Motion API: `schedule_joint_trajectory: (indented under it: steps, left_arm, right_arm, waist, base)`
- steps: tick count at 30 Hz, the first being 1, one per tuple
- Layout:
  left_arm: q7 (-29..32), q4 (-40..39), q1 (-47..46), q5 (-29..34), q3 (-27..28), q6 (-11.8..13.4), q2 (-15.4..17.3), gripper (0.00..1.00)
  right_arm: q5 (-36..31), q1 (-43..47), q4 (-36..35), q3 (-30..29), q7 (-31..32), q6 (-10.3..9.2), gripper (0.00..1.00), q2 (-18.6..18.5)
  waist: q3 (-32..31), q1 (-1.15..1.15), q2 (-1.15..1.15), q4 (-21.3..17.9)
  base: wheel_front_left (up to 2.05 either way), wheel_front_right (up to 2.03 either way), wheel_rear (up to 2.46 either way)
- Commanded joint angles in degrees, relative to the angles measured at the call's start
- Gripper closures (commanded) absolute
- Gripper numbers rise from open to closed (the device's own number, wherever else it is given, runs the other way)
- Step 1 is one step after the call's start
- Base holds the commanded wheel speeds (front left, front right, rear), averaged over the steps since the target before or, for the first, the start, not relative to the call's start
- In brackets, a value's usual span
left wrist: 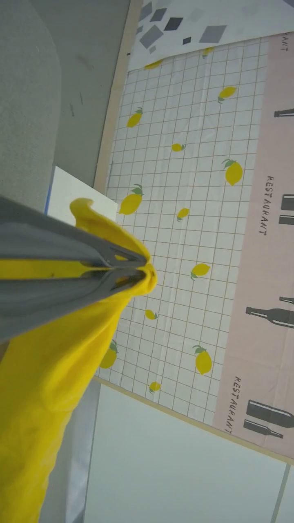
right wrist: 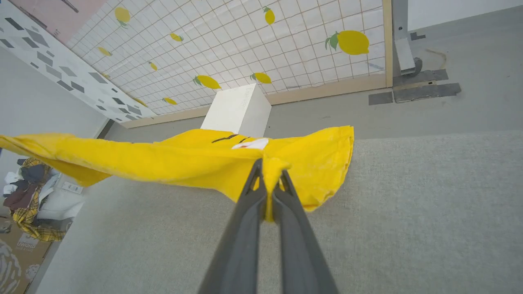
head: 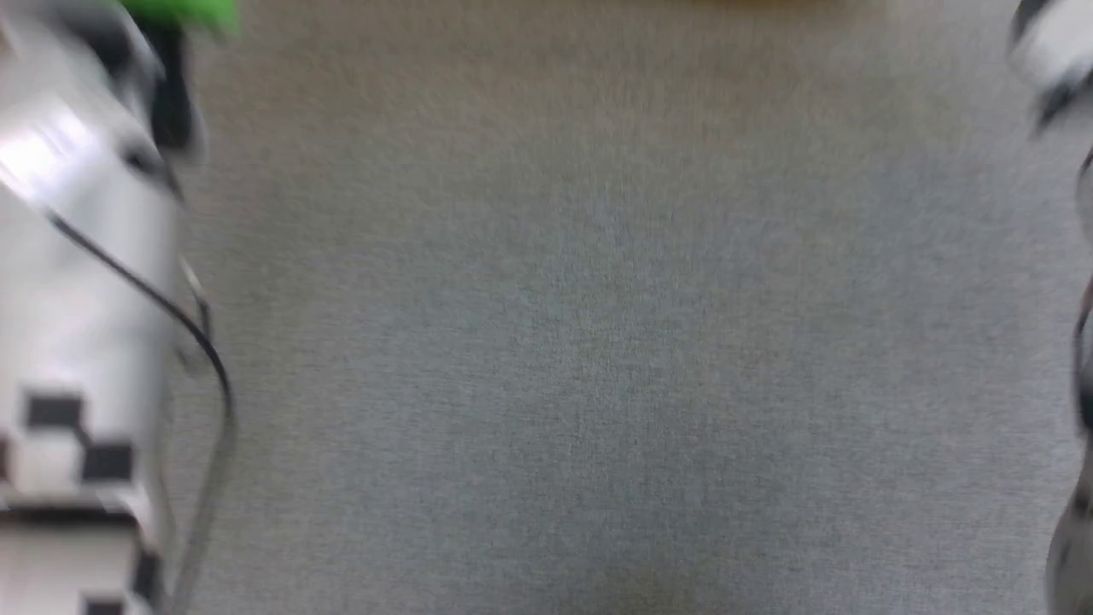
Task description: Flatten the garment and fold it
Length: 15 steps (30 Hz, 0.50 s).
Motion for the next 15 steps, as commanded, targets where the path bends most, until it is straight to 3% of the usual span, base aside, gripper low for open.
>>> schedule_joint_trajectory:
  steps: [1, 8, 15]
  left_arm:
    - [-0.31, -1.81, 8.51, -0.61, 0.39, -0.36, -0.87, 1.0]
    - [1.3, -7.14, 33.94, -4.86, -0.31, 0.17, -3.81, 1.0]
    - [8.16, -13.56, 52.38, -7.88, -0.82, 3.03, -2.35, 1.0]
  right_arm:
    - [2.54, 7.77, -1.93, 0.62, -0.97, 0.2, 1.0, 0.41]
    - [5.58, 29.44, -6.25, 1.72, -3.05, 0.2, 1.0, 1.49]
    - [5.54, 45.15, -8.34, 1.84, -3.02, 0.2, 1.0, 1.23]
  waist:
    - [-10.63, 0.0, 0.0, 2.51]
    - [-19.0, 0.0, 0.0, 2.01]
    - [-23.74, 0.0, 0.0, 1.34]
  base:
    - [0.0, 0.0, 0.0]
    - [0.0, 0.0, 0.0]
    - [0.0, 0.0, 0.0]
